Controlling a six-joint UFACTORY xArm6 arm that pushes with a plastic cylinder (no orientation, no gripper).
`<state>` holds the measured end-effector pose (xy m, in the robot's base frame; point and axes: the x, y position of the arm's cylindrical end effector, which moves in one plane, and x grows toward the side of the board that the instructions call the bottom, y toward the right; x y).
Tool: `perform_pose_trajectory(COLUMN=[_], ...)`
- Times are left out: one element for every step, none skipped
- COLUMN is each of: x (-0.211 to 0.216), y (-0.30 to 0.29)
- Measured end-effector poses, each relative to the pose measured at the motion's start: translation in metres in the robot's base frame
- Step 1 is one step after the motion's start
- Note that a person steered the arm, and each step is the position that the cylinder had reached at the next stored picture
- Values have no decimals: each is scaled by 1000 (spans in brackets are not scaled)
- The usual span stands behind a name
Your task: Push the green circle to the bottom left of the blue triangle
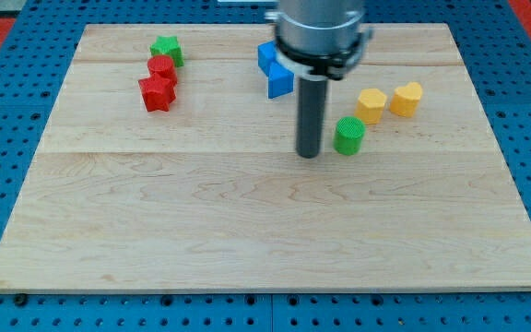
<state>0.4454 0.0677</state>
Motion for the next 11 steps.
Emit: perform_pose_trajectory(x=[5,3,-15,-29,-29,-29,-29,-23,-17,-12,-11], y=[61,105,136,131,114,90,69,50,32,13,-9])
